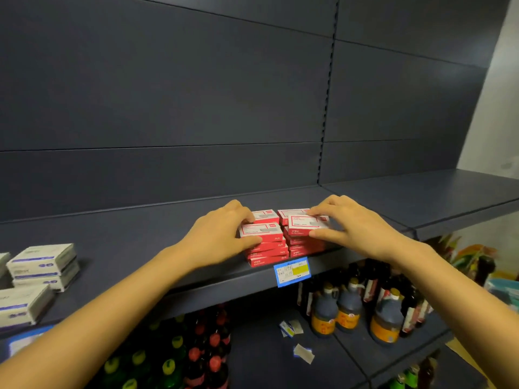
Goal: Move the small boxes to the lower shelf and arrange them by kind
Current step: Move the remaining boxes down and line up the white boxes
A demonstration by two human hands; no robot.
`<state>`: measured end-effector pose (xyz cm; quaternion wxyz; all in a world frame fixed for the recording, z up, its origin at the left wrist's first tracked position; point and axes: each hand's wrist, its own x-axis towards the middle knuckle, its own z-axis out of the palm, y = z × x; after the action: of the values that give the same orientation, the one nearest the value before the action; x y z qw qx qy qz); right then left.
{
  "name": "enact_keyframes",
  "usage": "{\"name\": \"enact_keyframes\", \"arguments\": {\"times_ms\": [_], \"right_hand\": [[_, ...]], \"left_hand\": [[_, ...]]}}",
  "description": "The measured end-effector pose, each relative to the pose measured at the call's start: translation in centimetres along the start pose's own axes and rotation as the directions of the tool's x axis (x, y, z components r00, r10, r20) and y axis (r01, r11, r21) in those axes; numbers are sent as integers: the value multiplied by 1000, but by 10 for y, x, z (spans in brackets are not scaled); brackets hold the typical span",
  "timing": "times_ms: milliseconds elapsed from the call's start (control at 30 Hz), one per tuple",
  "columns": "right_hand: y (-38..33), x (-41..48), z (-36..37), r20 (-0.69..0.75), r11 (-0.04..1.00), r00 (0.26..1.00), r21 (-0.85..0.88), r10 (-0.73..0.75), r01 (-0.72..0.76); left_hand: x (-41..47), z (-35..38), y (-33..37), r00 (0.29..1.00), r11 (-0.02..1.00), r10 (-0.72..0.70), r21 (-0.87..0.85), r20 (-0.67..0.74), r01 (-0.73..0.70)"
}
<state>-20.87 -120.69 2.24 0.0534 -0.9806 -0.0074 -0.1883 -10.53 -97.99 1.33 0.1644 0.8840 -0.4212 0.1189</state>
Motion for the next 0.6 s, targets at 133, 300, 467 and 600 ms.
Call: {"name": "enact_keyframes", "arguments": {"times_ms": [133,300,467,600], "right_hand": [[8,12,3,42,995,994,-7,-100,101],[12,17,12,2,978,979,-20,-205,205],[-15,28,8,-108,922,918,29,-381,386],[-62,36,15,-165,823,820,72,-548,564]], "left_hand": [[-5,-9,6,992,996,-76,33,-99,79],[-24,-16,9,966,967,-164,162,-198,198],[-62,-26,6,924,904,-264,264,-275,337],[-109,-38,4,872,829,-373,307,-317,467]]}}
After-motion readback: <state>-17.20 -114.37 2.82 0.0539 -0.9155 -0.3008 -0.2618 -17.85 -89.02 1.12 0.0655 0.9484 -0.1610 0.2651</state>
